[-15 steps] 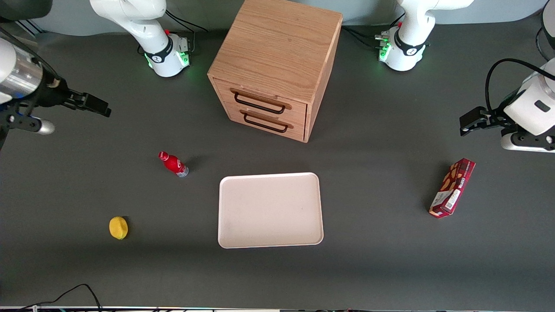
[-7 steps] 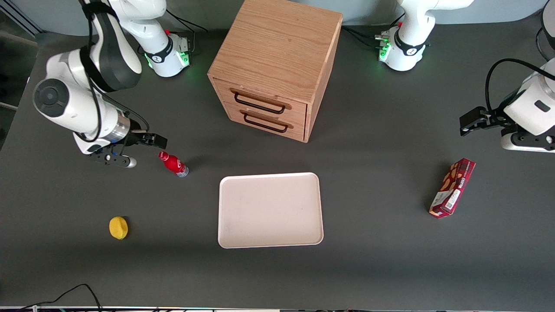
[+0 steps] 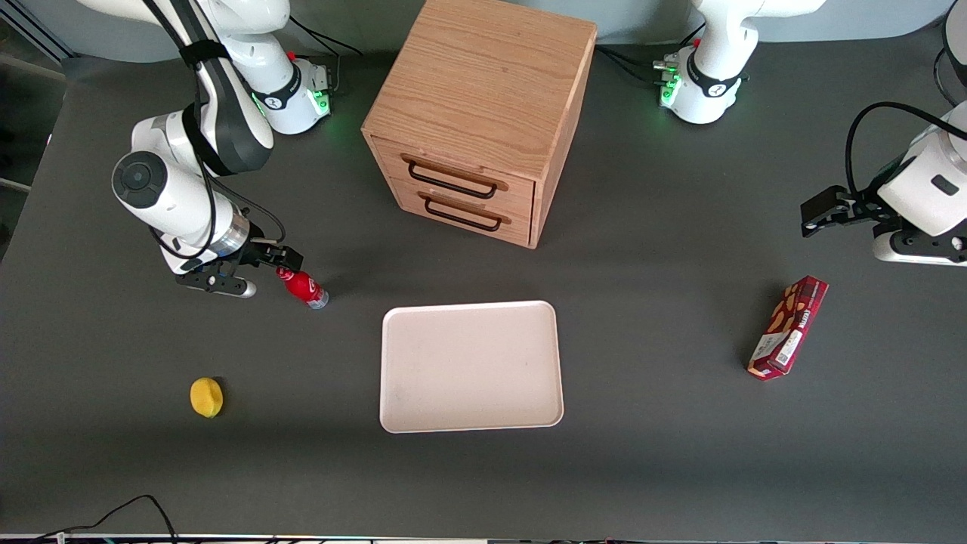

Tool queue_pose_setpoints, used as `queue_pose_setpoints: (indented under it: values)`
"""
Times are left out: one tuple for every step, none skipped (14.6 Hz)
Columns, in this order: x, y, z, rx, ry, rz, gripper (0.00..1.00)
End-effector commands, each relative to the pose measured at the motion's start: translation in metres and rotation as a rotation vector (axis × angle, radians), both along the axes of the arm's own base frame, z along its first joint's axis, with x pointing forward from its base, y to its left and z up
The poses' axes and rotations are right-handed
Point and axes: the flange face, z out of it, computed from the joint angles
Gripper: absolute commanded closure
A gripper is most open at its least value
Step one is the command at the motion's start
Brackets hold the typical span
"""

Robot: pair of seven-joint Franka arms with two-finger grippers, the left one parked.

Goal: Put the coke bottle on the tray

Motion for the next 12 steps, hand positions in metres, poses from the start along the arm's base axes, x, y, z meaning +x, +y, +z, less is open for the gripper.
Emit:
queue_pose_setpoints:
  values:
    - [0.006, 0.0, -0.008, -0.01, -0.03, -0.005, 0.2]
    - [0.007, 0.0, -0.012, -0.015, -0.031, 0.002, 0.27]
    - [0.007, -0.001, -0.014, -0.018, -0.034, 0.005, 0.34]
    - [0.008, -0.002, -0.016, -0.017, -0.034, 0.003, 0.44]
    - [0.008, -0.001, -0.015, -0.017, -0.035, 0.005, 0.64]
    - [0.008, -0.001, -0.016, -0.017, -0.034, 0.005, 0.91]
    - [0.008, 0.0, -0.017, -0.017, -0.032, 0.005, 1.0]
    - [0.008, 0.0, -0.016, -0.017, -0.034, 0.006, 1.0]
    - [0.007, 0.001, -0.016, -0.018, -0.032, 0.008, 1.0]
    - [0.008, 0.001, -0.012, -0.018, -0.037, 0.009, 1.0]
    - [0.01, 0.001, -0.006, -0.021, -0.034, 0.015, 1.0]
    - [0.015, 0.001, 0.009, -0.024, -0.029, 0.017, 1.0]
